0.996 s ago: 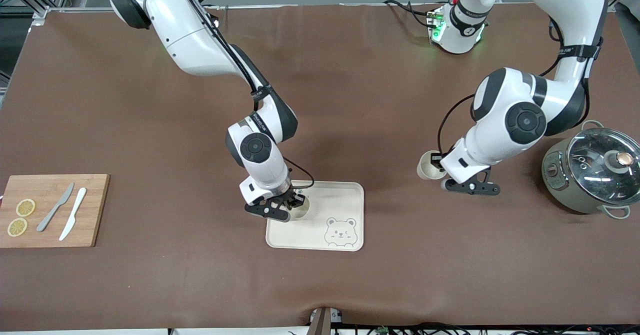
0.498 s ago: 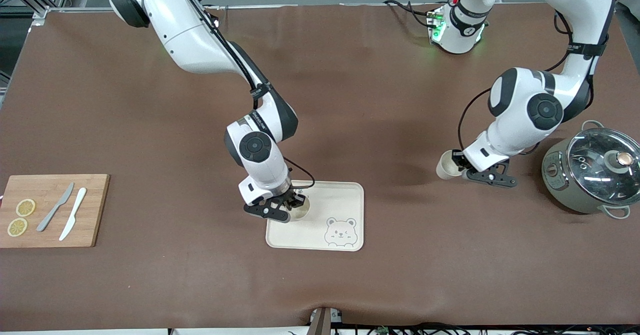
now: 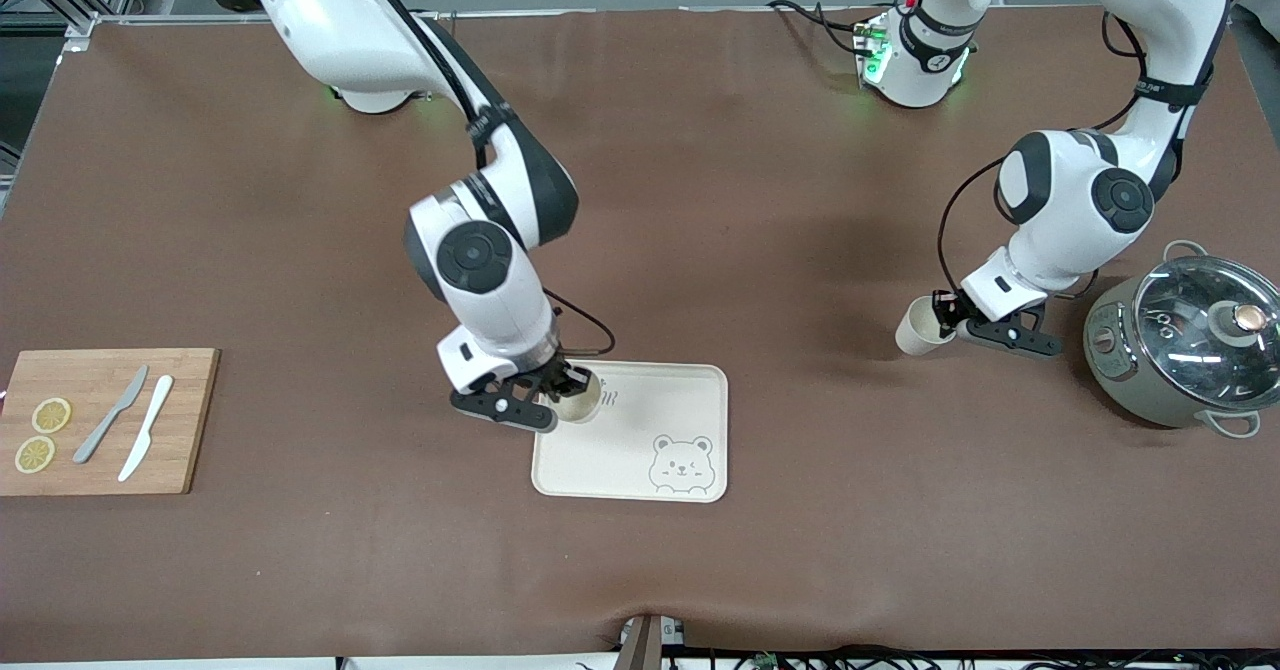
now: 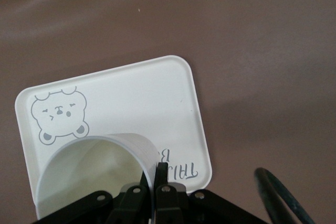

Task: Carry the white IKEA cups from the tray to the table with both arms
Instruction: 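Carry the cup with the right gripper toward the cutting board, then lower the cups onto the table with both grippers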

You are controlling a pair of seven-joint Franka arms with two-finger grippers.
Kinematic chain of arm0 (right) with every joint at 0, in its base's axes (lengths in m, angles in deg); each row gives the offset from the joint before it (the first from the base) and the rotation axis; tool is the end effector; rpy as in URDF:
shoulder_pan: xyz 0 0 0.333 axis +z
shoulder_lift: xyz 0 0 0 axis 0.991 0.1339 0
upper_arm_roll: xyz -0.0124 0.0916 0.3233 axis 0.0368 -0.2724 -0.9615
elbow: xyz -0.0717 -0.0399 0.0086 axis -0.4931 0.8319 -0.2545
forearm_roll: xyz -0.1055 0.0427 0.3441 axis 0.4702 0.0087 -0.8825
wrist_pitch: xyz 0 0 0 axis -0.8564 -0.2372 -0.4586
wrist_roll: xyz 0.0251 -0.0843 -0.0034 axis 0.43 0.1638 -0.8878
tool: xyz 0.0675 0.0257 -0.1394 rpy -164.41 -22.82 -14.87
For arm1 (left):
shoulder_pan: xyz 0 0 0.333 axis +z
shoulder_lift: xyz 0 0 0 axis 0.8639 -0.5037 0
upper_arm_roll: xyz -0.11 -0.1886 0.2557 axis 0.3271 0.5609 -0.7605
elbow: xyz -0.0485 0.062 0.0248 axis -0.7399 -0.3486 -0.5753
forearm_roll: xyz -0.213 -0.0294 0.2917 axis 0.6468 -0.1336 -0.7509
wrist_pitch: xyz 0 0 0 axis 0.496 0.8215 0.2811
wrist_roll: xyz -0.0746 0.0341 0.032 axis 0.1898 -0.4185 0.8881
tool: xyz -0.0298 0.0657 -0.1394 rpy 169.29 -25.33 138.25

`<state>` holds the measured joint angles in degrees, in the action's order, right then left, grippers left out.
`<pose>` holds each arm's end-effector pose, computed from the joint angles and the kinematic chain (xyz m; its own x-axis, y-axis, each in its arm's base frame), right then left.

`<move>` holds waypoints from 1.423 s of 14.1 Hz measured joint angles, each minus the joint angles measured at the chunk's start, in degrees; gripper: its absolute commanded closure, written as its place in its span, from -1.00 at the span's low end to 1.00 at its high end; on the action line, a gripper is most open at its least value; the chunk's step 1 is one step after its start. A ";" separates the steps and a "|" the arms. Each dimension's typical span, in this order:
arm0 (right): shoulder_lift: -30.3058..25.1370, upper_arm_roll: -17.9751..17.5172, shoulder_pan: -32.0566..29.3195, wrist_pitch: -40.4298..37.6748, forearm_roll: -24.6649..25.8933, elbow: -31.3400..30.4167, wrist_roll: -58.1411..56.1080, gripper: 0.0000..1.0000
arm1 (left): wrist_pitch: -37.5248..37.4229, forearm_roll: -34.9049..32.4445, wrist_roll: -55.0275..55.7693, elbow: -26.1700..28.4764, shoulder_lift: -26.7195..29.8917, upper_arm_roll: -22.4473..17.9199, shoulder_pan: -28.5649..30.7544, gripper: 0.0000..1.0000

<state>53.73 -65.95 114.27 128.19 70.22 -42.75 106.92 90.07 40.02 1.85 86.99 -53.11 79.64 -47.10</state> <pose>0.6376 0.3753 0.3573 0.9621 -0.2461 0.1177 -0.2373 -0.9678 -0.0836 0.5294 -0.0435 0.2622 0.9604 -0.2428 0.1370 -0.2551 -0.9636 0.0803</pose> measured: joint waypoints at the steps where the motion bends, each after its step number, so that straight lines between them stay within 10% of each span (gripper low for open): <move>1: -1.81 0.02 -0.61 -2.40 -0.04 -0.01 -1.49 1.00 | 1.10 0.00 -0.34 0.82 -0.02 0.01 0.19 1.00; 16: -11.67 0.75 -19.43 -19.90 -3.20 -0.99 -37.20 1.00 | 9.83 0.00 -3.74 3.53 -4.11 0.13 1.84 0.99; 20: -11.68 0.80 -22.53 -18.26 -2.74 -3.18 -41.80 1.00 | 10.00 0.00 -5.64 3.54 -4.20 0.16 2.04 0.07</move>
<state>42.05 -65.15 91.74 109.94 67.48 -45.92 65.11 100.06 40.02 -3.79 90.53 -57.31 79.80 -45.06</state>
